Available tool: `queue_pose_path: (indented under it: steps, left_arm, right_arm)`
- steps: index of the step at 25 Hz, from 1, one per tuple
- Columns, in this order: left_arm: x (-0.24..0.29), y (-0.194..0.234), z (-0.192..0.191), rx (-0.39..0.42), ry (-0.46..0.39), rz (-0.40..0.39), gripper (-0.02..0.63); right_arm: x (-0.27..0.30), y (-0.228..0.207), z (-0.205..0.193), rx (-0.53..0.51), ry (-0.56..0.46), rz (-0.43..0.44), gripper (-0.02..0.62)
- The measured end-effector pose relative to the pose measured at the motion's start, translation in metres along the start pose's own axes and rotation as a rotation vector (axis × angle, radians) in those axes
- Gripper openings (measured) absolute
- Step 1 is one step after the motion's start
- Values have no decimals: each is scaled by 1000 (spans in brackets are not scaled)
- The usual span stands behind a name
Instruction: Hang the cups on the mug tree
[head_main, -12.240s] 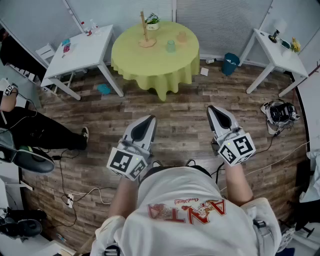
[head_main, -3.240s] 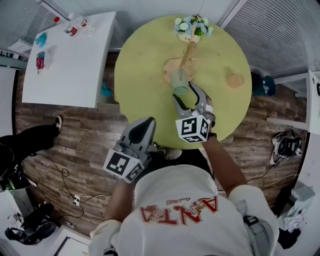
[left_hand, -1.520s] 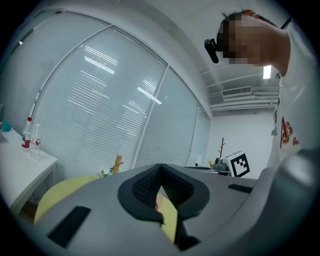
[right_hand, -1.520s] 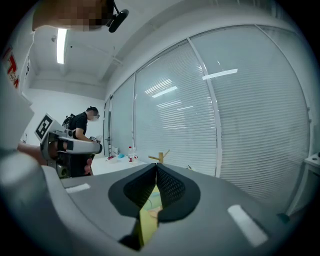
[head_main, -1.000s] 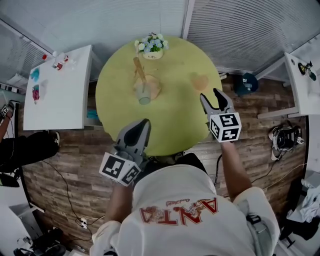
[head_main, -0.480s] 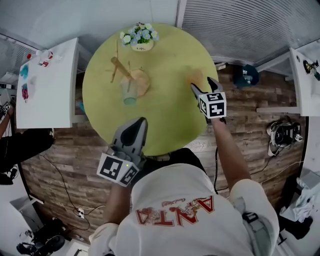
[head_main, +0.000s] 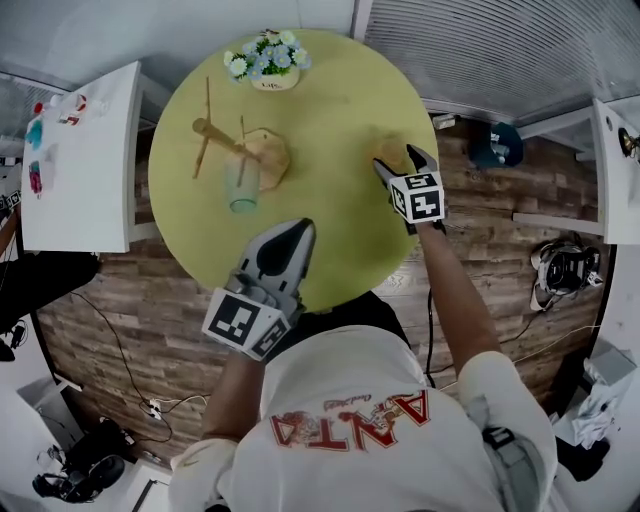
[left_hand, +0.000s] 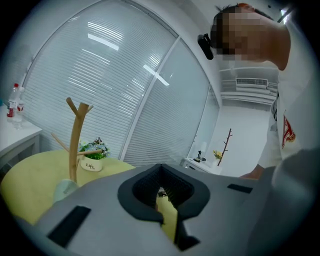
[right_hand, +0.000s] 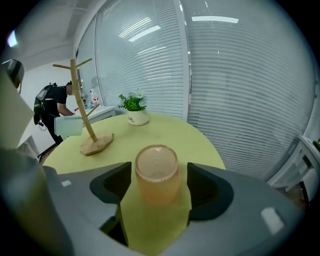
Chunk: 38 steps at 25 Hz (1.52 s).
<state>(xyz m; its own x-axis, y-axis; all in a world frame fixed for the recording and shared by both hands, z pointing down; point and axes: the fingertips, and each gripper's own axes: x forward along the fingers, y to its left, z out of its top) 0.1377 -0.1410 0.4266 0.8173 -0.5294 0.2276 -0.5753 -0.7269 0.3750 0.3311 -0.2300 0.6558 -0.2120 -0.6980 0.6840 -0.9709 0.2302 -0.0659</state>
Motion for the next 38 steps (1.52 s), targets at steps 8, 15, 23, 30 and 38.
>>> queue_pose_path:
  steps: [8, 15, 23, 30, 38]
  left_arm:
    - [3, 6, -3, -14, 9, 21, 9]
    - [-20, 19, 6, -18, -21, 39, 9]
    - [-56, 37, 15, -25, -56, 47, 9]
    - [-84, 53, 28, -29, -89, 61, 9]
    - [-114, 76, 32, -50, -106, 100, 9]
  right_arm:
    - [13, -6, 4, -4, -17, 13, 291]
    - [-13, 13, 31, 51, -110, 25, 290]
    - [-80, 66, 117, 298, -345, 164, 290]
    - [-111, 116, 175, 453, -466, 338, 290]
    - [-95, 149, 200, 542, -470, 422, 290]
